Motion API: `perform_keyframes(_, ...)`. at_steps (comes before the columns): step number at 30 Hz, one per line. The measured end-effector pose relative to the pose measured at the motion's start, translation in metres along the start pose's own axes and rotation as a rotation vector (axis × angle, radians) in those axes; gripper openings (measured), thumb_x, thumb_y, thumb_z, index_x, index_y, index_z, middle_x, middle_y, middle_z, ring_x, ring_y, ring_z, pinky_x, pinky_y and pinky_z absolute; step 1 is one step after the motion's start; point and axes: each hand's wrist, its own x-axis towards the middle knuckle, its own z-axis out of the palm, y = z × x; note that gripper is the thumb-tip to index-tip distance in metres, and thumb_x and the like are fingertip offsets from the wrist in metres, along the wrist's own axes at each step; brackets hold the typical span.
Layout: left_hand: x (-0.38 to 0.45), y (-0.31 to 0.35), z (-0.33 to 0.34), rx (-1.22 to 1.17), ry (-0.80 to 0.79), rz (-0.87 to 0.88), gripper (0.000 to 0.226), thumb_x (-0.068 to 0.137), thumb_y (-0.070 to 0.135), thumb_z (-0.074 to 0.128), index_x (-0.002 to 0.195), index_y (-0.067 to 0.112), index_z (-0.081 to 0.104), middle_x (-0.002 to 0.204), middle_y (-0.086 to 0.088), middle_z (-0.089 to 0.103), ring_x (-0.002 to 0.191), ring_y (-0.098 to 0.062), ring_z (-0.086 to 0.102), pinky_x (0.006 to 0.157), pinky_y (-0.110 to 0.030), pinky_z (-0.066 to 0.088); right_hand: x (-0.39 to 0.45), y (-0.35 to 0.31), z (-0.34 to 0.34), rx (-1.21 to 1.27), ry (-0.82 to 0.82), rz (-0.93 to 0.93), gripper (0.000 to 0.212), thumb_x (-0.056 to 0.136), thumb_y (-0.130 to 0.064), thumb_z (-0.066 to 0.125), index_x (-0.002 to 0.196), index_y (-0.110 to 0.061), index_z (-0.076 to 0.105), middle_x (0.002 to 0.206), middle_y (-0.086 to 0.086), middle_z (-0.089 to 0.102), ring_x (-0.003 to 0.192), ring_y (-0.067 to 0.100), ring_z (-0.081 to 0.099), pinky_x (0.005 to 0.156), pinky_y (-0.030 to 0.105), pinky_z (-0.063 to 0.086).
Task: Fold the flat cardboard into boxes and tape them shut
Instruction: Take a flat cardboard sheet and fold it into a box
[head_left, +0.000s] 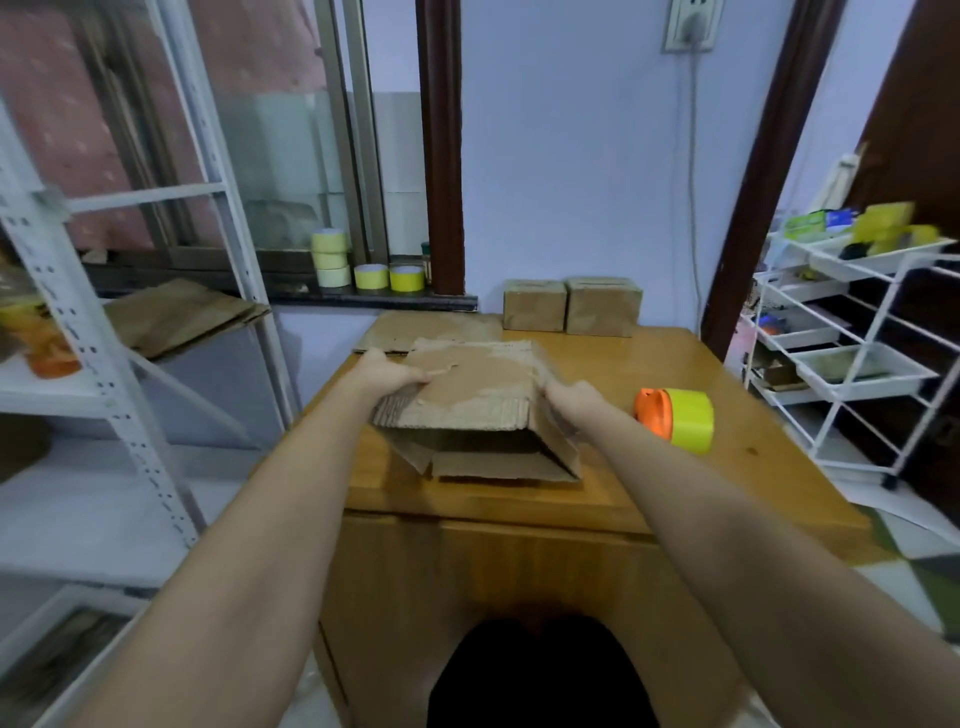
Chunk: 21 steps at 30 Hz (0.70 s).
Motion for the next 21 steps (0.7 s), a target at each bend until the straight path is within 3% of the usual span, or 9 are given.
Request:
perform_keyframes(2, -0.018, 0.002, 0.008, -0.030, -0.018, 0.015, 0.090, 0.072, 0.038, 0.081, 0.138, -0.004, 0.036, 0.140, -0.015, 0.044, 0.124, -0.034, 0.045, 0.093, -0.040, 0.045, -0.020, 0.002, -0.007, 0.032, -0.001, -0.002, 0.077, 0.096, -0.060, 0.032, 0.146, -0.002, 0.028, 0.127, 0.021, 0.048, 0.113, 0.034, 0.049, 0.095, 0.043, 0.041)
perform_keyframes(3, -0.025, 0.002, 0.012, -0.029, -0.029, 0.019, 0.090, 0.071, 0.039, 0.081, 0.137, -0.004, 0.038, 0.139, -0.016, 0.045, 0.123, -0.034, 0.046, 0.093, -0.042, 0.045, -0.028, 0.004, -0.011, 0.047, 0.000, 0.002, 0.077, 0.097, -0.061, 0.027, 0.149, -0.004, 0.023, 0.142, 0.019, 0.042, 0.125, 0.037, 0.044, 0.101, 0.045, 0.038)
perform_keyframes(5, -0.039, -0.001, 0.023, -0.029, -0.048, 0.020, 0.086, 0.073, 0.041, 0.079, 0.135, -0.004, 0.040, 0.136, -0.016, 0.047, 0.121, -0.034, 0.047, 0.088, -0.042, 0.043, -0.041, 0.009, -0.018, 0.061, -0.023, 0.010, 0.074, 0.098, -0.061, 0.019, 0.151, -0.008, 0.022, 0.151, 0.017, 0.032, 0.135, 0.038, 0.035, 0.108, 0.047, 0.032)
perform_keyframes(10, -0.062, -0.003, 0.049, -0.031, -0.049, 0.057, 0.072, 0.083, 0.036, 0.072, 0.136, -0.001, 0.040, 0.137, -0.015, 0.047, 0.122, -0.031, 0.047, 0.090, -0.039, 0.040, -0.054, 0.022, -0.030, -0.048, -0.081, 0.067, 0.076, 0.094, -0.064, 0.020, 0.149, -0.012, 0.028, 0.147, 0.017, 0.038, 0.128, 0.039, 0.042, 0.108, 0.049, 0.037)
perform_keyframes(16, -0.076, 0.004, 0.067, 0.013, -0.069, 0.063, 0.061, 0.093, 0.037, 0.057, 0.138, -0.002, 0.041, 0.136, -0.014, 0.049, 0.118, -0.030, 0.049, 0.089, -0.035, 0.037, -0.058, 0.039, -0.045, -0.100, -0.048, 0.070, 0.068, 0.100, -0.054, 0.018, 0.147, -0.007, 0.032, 0.144, 0.016, 0.043, 0.125, 0.036, 0.045, 0.105, 0.048, 0.040)
perform_keyframes(21, -0.087, 0.009, 0.080, 0.110, -0.204, -0.002, 0.064, 0.100, 0.053, 0.028, 0.148, 0.011, 0.031, 0.154, -0.015, 0.028, 0.137, -0.037, 0.030, 0.105, -0.047, 0.032, -0.057, 0.045, -0.057, -0.082, -0.054, 0.061, 0.067, 0.100, -0.055, 0.017, 0.144, -0.007, 0.035, 0.134, 0.018, 0.050, 0.099, 0.035, 0.055, 0.084, 0.046, 0.054)
